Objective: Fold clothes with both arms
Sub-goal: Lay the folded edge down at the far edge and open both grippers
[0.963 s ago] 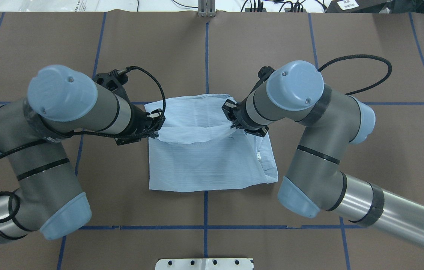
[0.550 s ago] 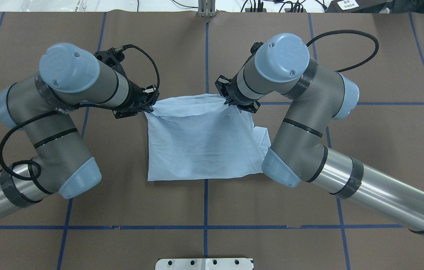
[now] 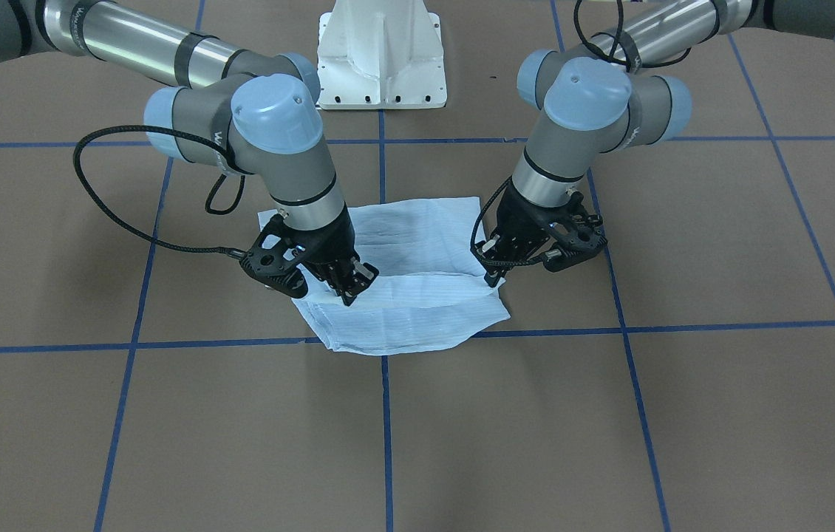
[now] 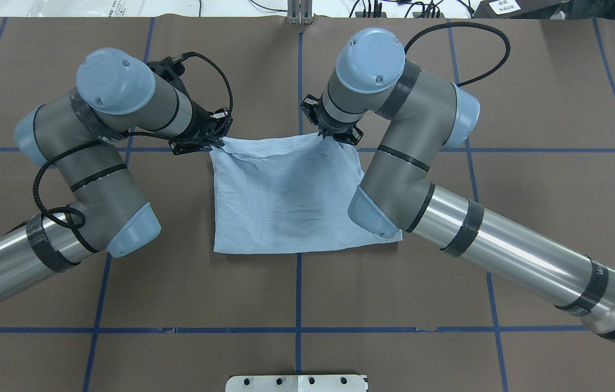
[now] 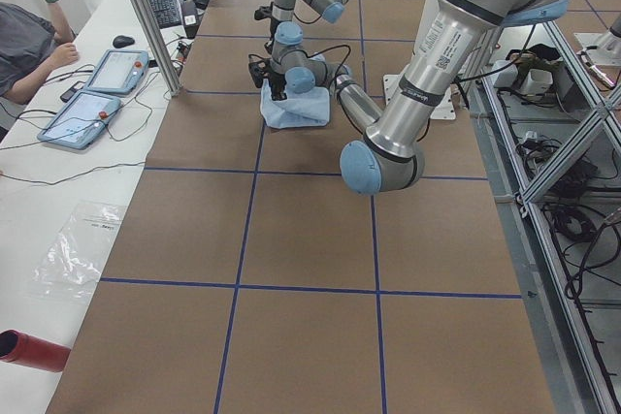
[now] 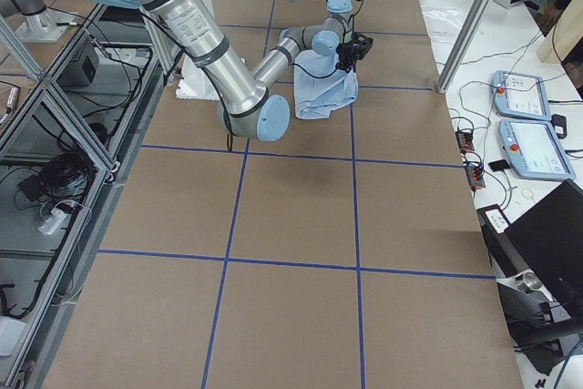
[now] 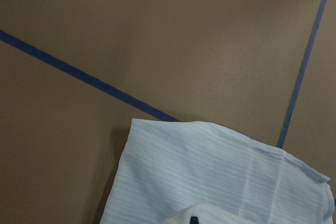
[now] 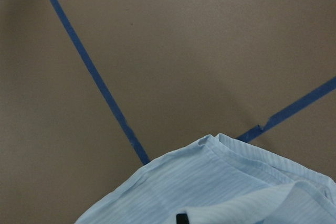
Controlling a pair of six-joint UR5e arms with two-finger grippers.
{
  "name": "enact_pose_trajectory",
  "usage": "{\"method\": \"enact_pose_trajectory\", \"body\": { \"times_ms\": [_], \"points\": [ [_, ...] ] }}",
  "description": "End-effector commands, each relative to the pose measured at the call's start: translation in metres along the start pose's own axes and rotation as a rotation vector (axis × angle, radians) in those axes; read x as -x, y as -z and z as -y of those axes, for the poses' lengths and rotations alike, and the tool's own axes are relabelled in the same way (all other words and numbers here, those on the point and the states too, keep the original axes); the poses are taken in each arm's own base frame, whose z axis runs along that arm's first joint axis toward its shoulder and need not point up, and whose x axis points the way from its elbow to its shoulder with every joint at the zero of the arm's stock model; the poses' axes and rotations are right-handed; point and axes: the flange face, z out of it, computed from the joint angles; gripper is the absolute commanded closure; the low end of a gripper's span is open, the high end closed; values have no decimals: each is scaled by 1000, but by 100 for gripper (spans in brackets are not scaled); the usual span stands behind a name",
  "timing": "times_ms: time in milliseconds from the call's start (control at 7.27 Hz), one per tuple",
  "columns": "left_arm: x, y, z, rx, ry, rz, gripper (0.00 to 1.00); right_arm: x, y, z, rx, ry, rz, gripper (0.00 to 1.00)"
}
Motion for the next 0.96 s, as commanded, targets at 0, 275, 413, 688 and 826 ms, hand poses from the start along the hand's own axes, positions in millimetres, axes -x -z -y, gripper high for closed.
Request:
{"method": "enact_pose_trajectory", "body": {
  "times_ms": [0, 275, 413, 688, 826],
  "points": [
    [9, -20, 11, -4, 4, 3, 100, 5, -19, 6, -7, -8, -34, 100],
    [1, -18, 8, -2, 3, -8, 100, 7, -25, 7, 0, 7, 13, 100],
    [-3, -16, 7, -1, 5, -14, 100, 8, -25, 7, 0, 8, 15, 100],
    [-2, -17, 8, -1, 4, -17, 1, 8, -23, 10, -3, 6, 20, 0],
    [1, -17, 11, -5, 8, -11, 0, 4, -21, 28, -17, -7, 17, 0]
  ]
}}
